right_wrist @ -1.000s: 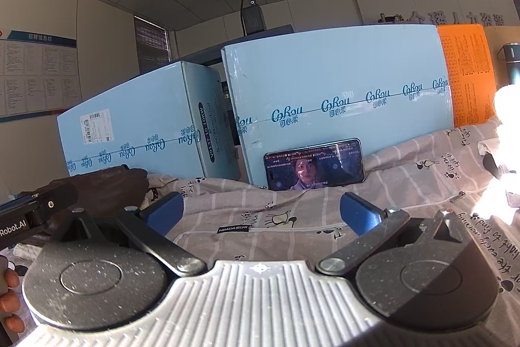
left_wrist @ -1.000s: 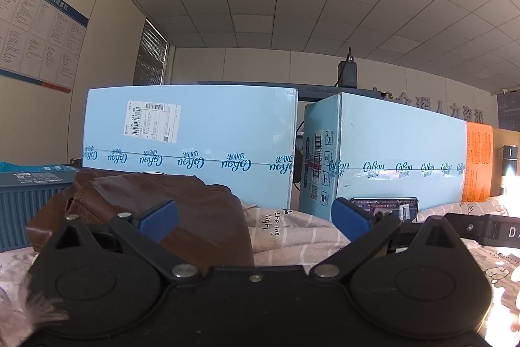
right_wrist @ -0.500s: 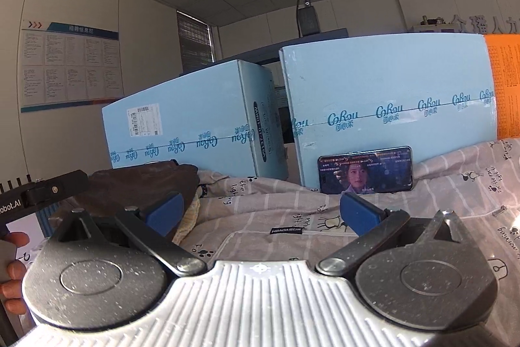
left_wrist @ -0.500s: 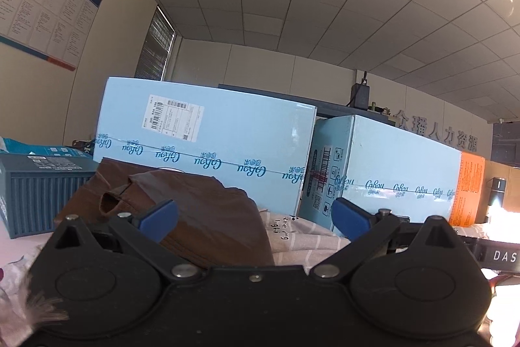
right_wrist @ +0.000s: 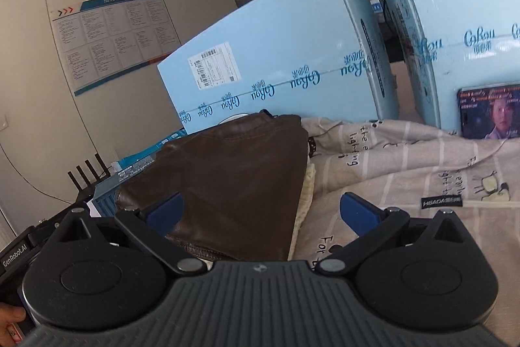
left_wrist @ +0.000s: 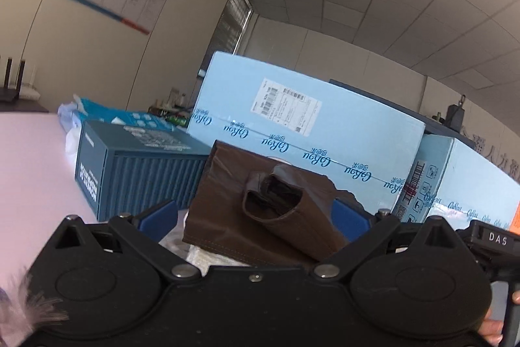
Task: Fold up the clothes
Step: 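Grasp the brown leather jacket with both grippers and lift it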
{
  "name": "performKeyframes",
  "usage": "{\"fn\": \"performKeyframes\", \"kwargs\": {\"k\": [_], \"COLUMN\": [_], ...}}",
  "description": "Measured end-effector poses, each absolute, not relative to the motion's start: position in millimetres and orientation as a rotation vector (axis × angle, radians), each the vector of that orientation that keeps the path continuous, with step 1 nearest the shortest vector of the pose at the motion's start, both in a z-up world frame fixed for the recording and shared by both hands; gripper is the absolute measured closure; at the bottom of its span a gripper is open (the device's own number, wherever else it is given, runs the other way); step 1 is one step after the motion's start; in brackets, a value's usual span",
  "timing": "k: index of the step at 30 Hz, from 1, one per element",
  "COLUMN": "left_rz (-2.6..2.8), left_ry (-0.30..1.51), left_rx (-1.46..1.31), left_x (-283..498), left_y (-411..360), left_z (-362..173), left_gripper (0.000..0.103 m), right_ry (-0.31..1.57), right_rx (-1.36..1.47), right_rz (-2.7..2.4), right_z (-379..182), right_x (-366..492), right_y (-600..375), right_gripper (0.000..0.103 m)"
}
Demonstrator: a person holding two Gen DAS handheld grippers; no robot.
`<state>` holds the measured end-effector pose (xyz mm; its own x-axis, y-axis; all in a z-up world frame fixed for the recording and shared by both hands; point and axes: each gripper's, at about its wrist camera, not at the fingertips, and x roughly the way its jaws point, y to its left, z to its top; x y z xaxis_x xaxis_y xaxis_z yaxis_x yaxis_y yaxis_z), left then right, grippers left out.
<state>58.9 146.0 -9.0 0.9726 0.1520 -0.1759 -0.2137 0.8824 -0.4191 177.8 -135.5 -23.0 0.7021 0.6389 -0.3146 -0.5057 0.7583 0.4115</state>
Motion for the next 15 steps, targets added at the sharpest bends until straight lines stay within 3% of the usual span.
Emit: {"fn": "performKeyframes", "kwargs": {"k": [5,15], "left_rz": [0.068,-0.053], "left_ry": [0.299,0.353], "left_rx": [-0.808,-1.041], "left_x": [89,121], "left_y": [185,204], "left_z": [-24,-41], "left_gripper": [0.000,0.000], "right_ry": [0.592,0.671], "right_rx": [0.550,0.696], "right_rz": [0.673,0.638], "right_z": [-38,-61], "right_x": [236,304], "right_y": [-126,-104], "right_gripper": [0.000,0.000]}}
